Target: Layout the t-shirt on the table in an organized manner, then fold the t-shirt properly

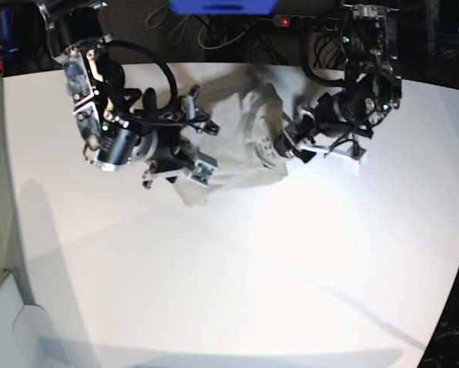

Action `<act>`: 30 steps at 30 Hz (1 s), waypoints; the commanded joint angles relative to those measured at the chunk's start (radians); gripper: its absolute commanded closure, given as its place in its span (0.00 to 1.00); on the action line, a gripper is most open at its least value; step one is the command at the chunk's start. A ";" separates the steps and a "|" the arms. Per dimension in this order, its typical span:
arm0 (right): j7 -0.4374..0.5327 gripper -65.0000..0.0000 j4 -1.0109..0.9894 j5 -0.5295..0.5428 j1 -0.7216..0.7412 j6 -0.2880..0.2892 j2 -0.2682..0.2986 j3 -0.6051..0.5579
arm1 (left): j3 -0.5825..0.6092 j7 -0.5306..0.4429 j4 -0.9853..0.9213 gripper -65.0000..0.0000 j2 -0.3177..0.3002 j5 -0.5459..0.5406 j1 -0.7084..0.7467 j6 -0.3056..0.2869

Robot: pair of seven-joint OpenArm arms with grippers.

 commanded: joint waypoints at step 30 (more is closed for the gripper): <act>0.014 0.46 0.013 0.013 0.059 0.004 0.031 0.070 | 0.091 -0.093 -0.039 1.00 -0.028 0.059 -0.186 0.009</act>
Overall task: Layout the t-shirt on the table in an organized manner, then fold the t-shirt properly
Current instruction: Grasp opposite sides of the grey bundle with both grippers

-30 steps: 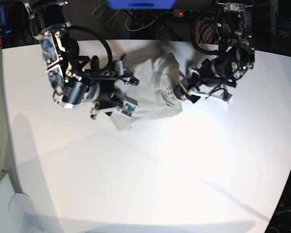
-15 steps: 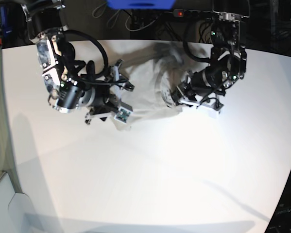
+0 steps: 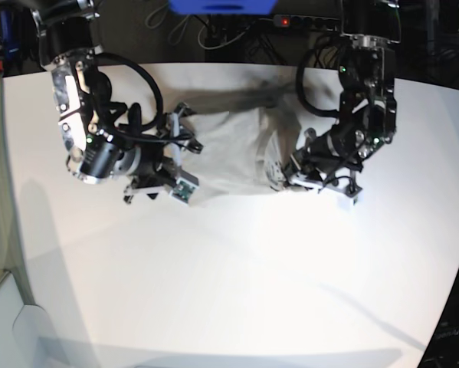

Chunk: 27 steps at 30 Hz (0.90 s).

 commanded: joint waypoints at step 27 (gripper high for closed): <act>0.089 0.94 -0.195 0.014 0.054 0.004 -0.027 -0.003 | -0.001 -0.016 -0.098 0.99 -0.009 0.000 -0.069 0.005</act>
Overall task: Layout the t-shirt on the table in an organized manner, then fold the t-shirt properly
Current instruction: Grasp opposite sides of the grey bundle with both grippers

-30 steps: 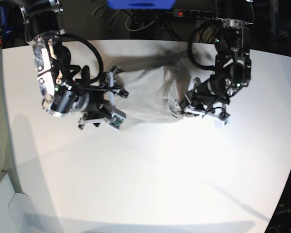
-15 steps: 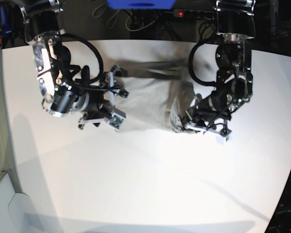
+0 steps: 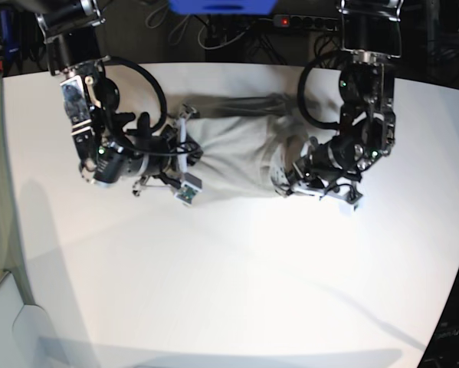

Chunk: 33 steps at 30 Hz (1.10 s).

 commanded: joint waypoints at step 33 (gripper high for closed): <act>0.038 0.99 -0.036 0.010 0.024 0.004 0.001 0.003 | 0.153 0.043 -0.121 0.22 0.026 -0.012 0.025 0.005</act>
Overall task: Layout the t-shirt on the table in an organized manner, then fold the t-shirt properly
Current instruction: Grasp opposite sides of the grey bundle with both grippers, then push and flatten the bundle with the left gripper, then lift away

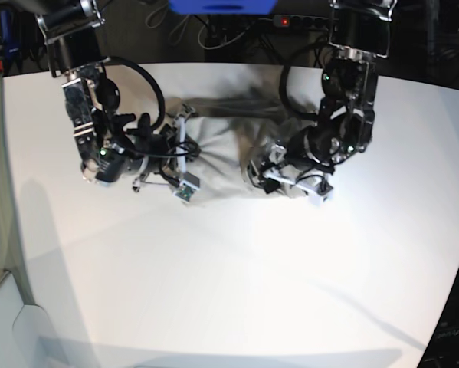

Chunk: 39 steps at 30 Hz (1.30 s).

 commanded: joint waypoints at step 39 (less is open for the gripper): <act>-0.049 0.62 0.179 0.013 0.022 0.004 0.228 0.549 | 0.931 0.061 -0.332 1.00 0.090 0.561 -0.665 -0.512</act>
